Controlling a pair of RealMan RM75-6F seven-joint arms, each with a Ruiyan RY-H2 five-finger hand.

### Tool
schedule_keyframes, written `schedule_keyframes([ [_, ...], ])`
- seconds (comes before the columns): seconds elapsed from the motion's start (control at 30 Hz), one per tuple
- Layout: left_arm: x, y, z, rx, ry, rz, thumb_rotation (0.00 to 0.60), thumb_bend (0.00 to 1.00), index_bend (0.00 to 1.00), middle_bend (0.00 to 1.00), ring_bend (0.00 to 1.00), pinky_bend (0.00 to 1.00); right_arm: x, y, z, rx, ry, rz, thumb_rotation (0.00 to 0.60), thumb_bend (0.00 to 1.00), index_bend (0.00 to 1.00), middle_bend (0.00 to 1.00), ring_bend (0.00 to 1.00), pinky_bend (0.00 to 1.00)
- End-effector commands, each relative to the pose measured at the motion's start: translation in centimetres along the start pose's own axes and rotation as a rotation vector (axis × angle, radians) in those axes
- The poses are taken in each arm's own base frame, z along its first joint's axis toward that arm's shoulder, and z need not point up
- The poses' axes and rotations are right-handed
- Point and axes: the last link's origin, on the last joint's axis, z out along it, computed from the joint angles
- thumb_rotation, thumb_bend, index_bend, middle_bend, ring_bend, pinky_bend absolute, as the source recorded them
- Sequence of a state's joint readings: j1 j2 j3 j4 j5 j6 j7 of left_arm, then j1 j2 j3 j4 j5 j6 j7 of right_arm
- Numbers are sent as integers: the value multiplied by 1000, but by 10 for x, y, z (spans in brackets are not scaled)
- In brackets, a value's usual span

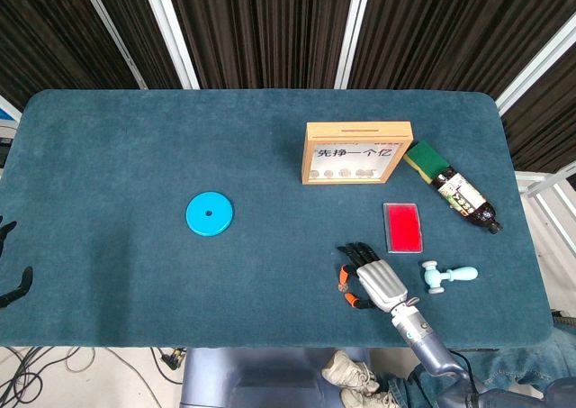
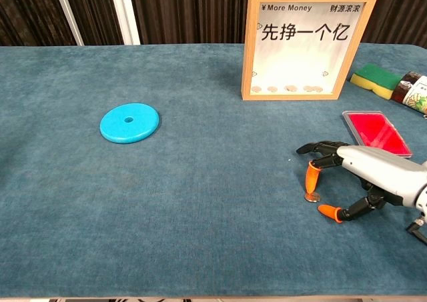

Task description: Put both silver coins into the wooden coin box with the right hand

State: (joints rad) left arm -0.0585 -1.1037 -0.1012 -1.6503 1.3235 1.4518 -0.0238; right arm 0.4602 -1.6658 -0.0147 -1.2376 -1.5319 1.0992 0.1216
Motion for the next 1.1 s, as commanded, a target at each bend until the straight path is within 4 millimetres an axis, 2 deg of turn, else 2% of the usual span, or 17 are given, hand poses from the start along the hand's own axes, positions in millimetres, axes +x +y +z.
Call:
schedule_keyframes([
  [0.03,0,0,0,1,-2,2,600,406,113,0,0,0,1,-1,1,3,0,7,600,430,573,106,0,0],
  [0.3,0,-1,0,7,-11,8,600,406,119,0,0,0,0,-3,3,6,-9,25,600,506,588,107,0,0],
  [0.63,-1,-2,-1,14,-26,18,600,406,122,0,0,0,-2,-1,3,-5,-12,32,600,509,588,106,0,0],
  [1.1,-1,-1,-1,16,-28,16,600,406,123,0,0,0,4,0,12,-14,51,50,600,522,588,106,0,0],
])
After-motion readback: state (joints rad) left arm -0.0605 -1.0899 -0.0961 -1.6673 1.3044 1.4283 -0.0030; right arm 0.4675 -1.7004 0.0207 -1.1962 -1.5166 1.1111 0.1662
